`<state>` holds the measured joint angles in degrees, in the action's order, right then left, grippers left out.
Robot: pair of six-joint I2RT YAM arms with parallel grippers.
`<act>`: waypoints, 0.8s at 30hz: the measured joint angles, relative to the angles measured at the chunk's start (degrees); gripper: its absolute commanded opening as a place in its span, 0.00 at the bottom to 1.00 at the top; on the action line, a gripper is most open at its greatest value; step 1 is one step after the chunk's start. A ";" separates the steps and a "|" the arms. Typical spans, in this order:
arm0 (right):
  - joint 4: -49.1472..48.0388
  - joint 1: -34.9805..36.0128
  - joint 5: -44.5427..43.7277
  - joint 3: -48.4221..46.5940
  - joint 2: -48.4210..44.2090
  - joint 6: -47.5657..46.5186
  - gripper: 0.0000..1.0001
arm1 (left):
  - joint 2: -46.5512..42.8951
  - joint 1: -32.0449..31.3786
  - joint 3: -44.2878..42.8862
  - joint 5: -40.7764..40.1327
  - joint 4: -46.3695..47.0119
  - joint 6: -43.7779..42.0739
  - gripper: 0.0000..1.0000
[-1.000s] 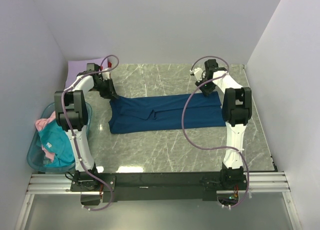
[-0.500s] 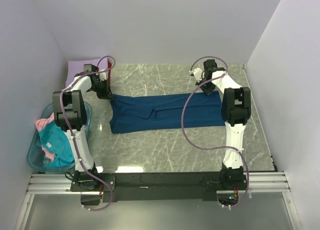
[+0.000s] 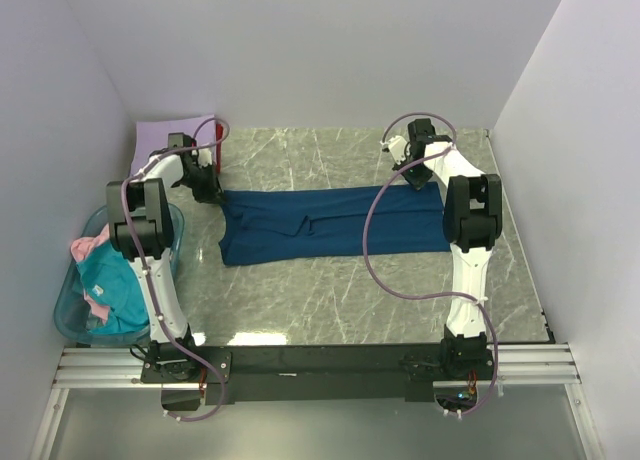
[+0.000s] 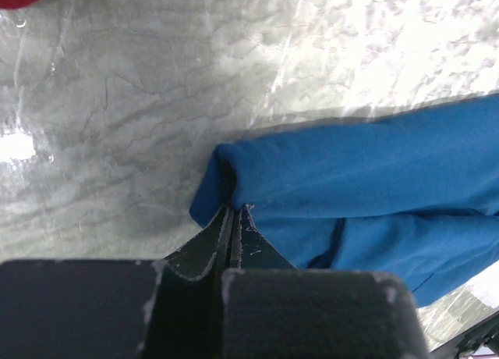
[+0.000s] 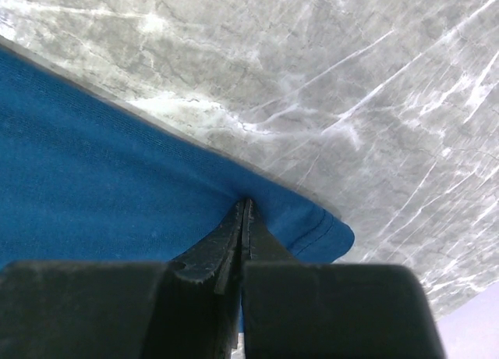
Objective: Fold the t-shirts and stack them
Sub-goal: Fold the tshirt
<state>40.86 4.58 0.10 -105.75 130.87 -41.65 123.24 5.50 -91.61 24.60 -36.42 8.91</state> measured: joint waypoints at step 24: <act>8.07 -2.82 2.03 -4.96 -4.50 3.78 0.54 | -26.05 -15.06 16.87 1.03 3.15 -6.29 0.36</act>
<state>48.93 1.76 2.13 -110.72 126.37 -37.87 97.19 -9.56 -74.74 25.63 -33.28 2.61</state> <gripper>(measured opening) 0.562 0.378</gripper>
